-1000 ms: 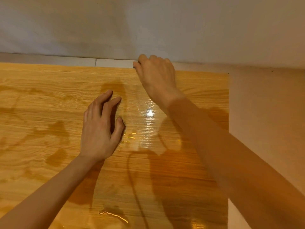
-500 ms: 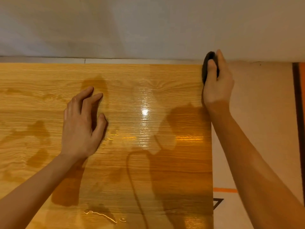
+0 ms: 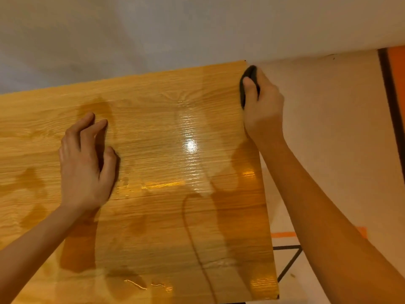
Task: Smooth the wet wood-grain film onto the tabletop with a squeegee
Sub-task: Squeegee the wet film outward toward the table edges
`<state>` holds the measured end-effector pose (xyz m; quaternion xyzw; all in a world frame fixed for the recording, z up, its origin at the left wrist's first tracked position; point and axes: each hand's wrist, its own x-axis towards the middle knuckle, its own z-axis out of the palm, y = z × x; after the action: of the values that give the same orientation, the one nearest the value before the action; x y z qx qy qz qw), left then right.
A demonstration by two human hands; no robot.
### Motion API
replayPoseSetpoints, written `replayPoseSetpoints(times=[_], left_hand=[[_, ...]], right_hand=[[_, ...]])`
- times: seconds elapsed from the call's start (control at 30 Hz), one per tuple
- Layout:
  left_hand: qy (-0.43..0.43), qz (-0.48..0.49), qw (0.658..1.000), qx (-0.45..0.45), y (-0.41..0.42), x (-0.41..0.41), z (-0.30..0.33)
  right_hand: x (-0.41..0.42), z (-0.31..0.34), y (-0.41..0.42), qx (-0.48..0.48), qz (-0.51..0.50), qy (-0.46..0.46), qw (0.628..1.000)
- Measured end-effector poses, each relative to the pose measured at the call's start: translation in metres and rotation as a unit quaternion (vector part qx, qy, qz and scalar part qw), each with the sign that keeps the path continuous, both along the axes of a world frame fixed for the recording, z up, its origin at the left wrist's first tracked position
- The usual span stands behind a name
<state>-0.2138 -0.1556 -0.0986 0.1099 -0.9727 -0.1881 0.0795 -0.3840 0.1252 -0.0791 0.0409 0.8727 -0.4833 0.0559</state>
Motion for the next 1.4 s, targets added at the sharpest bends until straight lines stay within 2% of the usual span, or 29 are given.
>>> replayPoseSetpoints(times=[0.07, 0.13, 0.27, 0.4, 0.47, 0.57, 0.67, 0.73, 0.87, 1.03, 1.13, 1.23, 1.3, 1.4], left_hand=[[0.002, -0.003, 1.0, -0.002, -0.001, 0.001, -0.001], [0.002, -0.003, 1.0, -0.002, -0.001, 0.002, -0.001], [0.001, 0.001, 1.0, -0.004, -0.002, 0.001, -0.002], [0.0, -0.006, 1.0, 0.003, -0.003, 0.001, -0.003], [-0.003, -0.006, 1.0, 0.015, -0.004, 0.003, 0.001], [-0.011, -0.022, 0.999, 0.026, 0.009, 0.026, 0.012], [-0.045, -0.031, 0.998, 0.043, 0.034, 0.078, 0.016], [-0.062, -0.026, 0.996, 0.066, 0.047, 0.104, 0.015], [-0.067, -0.02, 0.997, 0.037, 0.052, 0.107, 0.01], [-0.056, -0.019, 0.998, 0.022, 0.053, 0.106, 0.009], [-0.056, -0.013, 0.998, 0.025, 0.054, 0.106, 0.008], [-0.059, -0.018, 0.998, 0.022, 0.052, 0.105, 0.007], [-0.051, -0.024, 0.998, 0.017, 0.052, 0.107, 0.007], [-0.036, -0.032, 0.999, 0.012, 0.053, 0.108, 0.007]], right_hand=[[-0.025, -0.003, -0.011, 0.032, 0.012, -0.009, 0.999], [-0.018, -0.005, -0.013, 0.04, 0.02, -0.028, 0.999], [0.065, -0.004, 0.011, 0.038, 0.032, -0.008, 0.999], [0.124, -0.001, 0.032, 0.058, 0.04, -0.06, 0.996], [0.118, 0.001, 0.029, 0.078, 0.045, -0.054, 0.994], [0.072, 0.001, 0.009, 0.123, 0.054, 0.002, 0.991], [0.038, 0.0, -0.005, 0.136, 0.04, -0.019, 0.99], [0.047, 0.0, -0.002, 0.139, 0.027, -0.022, 0.99], [0.116, 0.002, 0.016, 0.14, 0.012, -0.009, 0.99], [0.224, 0.006, 0.05, 0.098, -0.022, -0.096, 0.99], [0.261, 0.011, 0.062, 0.088, -0.039, -0.138, 0.986], [0.248, 0.013, 0.055, 0.103, -0.033, -0.109, 0.988], [0.213, 0.009, 0.045, 0.126, -0.012, -0.073, 0.989], [0.144, 0.004, 0.032, 0.097, -0.011, -0.051, 0.994]])
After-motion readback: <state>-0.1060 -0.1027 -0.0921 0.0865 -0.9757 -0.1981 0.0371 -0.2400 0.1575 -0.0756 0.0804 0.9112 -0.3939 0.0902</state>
